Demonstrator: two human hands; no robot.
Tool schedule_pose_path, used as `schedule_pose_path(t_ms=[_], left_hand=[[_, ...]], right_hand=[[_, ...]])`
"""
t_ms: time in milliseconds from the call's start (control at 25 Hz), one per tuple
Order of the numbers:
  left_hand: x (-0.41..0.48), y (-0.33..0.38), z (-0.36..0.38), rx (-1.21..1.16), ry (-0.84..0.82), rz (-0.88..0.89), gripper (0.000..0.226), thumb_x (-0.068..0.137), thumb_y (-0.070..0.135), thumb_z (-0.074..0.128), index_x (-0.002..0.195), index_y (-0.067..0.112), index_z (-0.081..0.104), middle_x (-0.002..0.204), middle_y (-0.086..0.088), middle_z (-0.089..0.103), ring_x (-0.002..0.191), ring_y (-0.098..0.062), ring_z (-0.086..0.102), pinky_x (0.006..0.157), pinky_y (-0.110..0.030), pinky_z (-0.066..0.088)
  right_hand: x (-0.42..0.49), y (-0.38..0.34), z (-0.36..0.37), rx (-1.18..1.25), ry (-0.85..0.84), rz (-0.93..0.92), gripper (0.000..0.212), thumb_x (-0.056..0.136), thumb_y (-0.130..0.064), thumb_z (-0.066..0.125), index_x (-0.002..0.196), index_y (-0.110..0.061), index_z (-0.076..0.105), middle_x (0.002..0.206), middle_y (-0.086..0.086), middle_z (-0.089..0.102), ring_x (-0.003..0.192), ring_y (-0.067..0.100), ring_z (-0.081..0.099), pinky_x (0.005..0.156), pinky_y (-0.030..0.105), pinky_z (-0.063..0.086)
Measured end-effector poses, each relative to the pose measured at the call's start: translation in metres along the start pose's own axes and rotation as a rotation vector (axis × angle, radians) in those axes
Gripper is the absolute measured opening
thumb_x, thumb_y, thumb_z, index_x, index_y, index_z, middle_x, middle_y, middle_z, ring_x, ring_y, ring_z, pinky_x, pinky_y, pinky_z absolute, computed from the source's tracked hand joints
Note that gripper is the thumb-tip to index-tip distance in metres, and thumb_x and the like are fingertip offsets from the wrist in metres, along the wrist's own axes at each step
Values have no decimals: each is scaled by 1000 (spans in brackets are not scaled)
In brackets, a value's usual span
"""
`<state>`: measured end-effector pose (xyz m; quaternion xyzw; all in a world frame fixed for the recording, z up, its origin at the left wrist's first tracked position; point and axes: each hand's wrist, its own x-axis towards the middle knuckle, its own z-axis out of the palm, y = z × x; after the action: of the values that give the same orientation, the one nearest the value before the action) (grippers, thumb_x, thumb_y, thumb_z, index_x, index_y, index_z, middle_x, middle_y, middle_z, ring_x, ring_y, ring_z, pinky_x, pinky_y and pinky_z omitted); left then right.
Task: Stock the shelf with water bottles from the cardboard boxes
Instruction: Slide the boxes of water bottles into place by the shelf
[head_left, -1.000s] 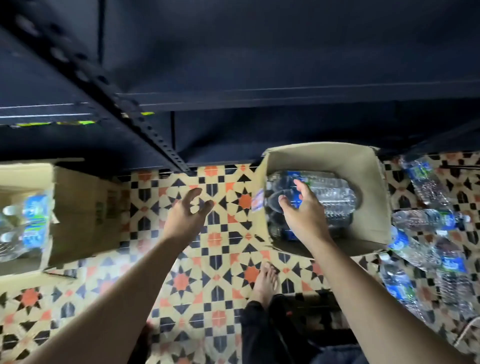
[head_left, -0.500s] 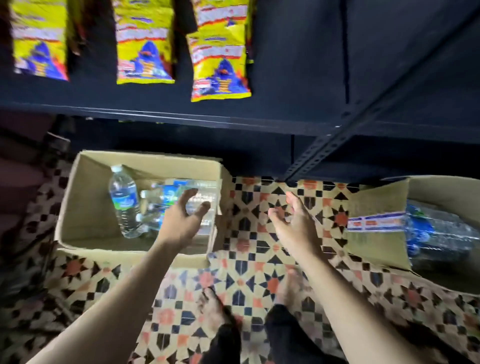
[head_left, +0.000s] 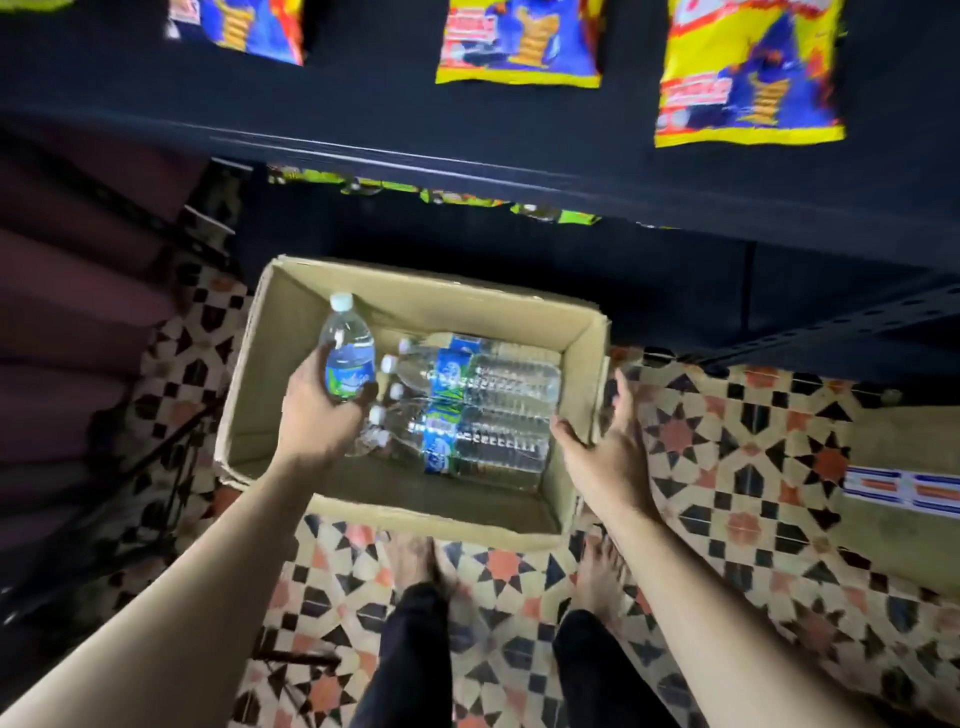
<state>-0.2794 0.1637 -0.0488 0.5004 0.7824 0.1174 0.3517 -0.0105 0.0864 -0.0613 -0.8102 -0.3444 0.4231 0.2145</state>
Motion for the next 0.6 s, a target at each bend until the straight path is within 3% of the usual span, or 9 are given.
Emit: schedule_pose_path(t_ms=[120,240,320,400,520,600], left_hand=[[37,-45,-4,61,98,-32,89,82,22,76,152,2,25,157,-16,28,147,-27,23,122,-39,18],[62,-75,-10,199,226,-112,97,81,28,75,153,-3,17,158,-20,23,148,-33,18,121,-44,16],[74,-82,-15,181,213,-288,94,80,36,76,150,1,24,152,-21,35,142,-35,31,115,-47,26],[81,-83,-20,156,200,-382,71,80,34,75,137,6,44,136,-21,53,128,-39,49,105,-46,39],[83,-95,-28,180,245,-340,39,83,26,68,120,14,60,116,-21,67,110,-43,59,94,-44,46],[81,-107,-29,151,240,-297,35,85,31,68,117,18,62,111,-19,69,108,-43,60,94,-44,47]], right_hand=[[6,8,41,71,98,31,98,86,-29,73,155,-37,4,162,-4,18,138,23,40,106,37,44],[10,12,63,72,224,163,101,85,-24,74,155,-38,3,161,5,23,103,31,64,69,29,56],[15,17,72,67,341,272,85,87,-22,72,153,-29,20,149,11,45,101,33,66,75,25,50],[23,22,76,95,403,324,61,89,-19,70,143,-17,41,134,13,59,110,29,63,79,24,47],[32,28,78,216,436,385,59,92,-10,64,146,-14,41,144,9,51,113,17,56,84,16,40],[34,27,78,151,435,384,61,94,-13,62,149,-16,36,150,8,45,125,24,53,91,20,36]])
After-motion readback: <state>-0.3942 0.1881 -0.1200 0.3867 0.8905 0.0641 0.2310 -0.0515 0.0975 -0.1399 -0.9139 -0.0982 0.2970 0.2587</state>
